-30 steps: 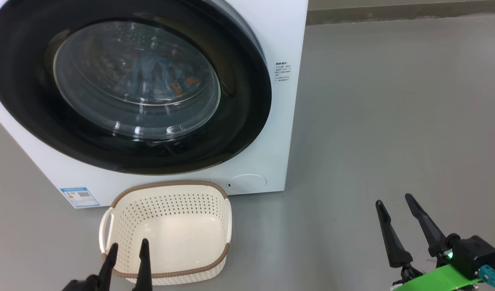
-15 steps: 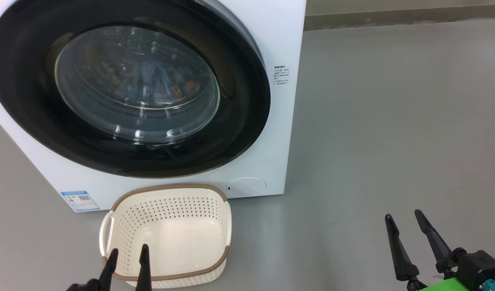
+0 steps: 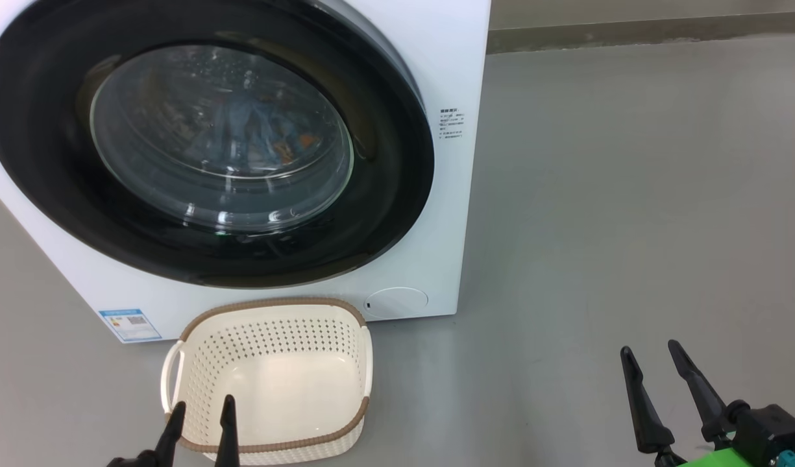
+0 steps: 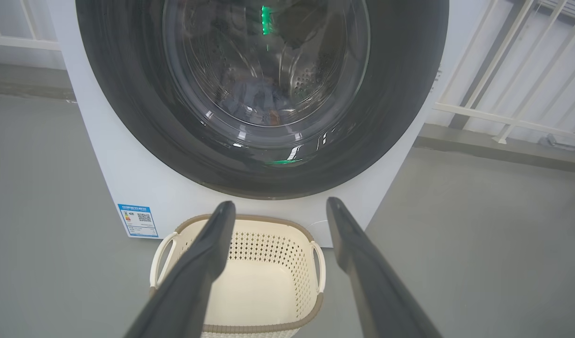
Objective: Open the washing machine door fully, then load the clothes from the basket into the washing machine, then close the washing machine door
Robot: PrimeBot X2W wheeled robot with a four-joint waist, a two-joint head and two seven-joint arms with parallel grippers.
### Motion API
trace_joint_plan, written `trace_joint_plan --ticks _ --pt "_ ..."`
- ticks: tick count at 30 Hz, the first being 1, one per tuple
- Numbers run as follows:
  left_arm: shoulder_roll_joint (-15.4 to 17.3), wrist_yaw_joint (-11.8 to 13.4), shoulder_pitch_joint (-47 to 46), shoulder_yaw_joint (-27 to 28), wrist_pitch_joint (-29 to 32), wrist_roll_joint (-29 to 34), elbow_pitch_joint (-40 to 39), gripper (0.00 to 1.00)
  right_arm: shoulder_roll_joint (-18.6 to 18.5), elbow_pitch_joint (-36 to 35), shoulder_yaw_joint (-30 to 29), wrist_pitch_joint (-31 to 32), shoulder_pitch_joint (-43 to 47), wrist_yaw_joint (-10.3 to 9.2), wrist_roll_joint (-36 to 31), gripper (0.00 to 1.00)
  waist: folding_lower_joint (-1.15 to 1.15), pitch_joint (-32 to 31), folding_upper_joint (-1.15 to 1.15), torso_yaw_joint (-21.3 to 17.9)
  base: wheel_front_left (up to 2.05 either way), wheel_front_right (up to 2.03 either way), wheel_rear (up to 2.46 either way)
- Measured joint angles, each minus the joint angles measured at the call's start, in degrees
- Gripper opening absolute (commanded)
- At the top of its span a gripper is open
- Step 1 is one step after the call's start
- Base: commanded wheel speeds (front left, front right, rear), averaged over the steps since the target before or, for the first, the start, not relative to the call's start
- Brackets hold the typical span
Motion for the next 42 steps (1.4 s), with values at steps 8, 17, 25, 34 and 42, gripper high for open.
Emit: trace_joint_plan --ticks 8,17,25,34,42 --pt "-0.82 0.0 1.32 -0.32 0.09 1.0 3.32 0.0 0.62 4.17 0.44 0.08 1.24 0.01 0.07 0.0 0.0 -0.02 0.0 0.26 0.0 0.0 0.0" --pt "-1.09 -0.01 1.9 -0.01 1.6 -4.09 4.17 0.0 0.8 5.45 0.48 1.14 1.81 0.04 5.35 0.0 0.02 -0.07 0.0 0.43 0.0 0.0 0.0" --pt "-1.08 -0.04 1.58 0.56 3.03 -8.75 4.21 0.0 0.79 5.95 0.41 2.57 1.64 0.04 10.69 0.0 0.01 0.07 0.0 0.57 0.0 0.0 0.0" --pt "-1.07 -0.11 0.82 1.36 4.25 -14.07 4.3 0.0 0.8 6.46 0.25 3.65 0.61 0.04 16.26 0.0 0.01 0.12 0.0 0.74 0.0 0.0 0.0" --pt "-1.04 -0.52 0.3 1.99 5.72 -18.89 4.31 0.0 0.8 6.98 -0.01 4.91 0.38 0.04 21.58 0.0 0.01 0.16 0.0 0.89 0.0 0.0 0.0"
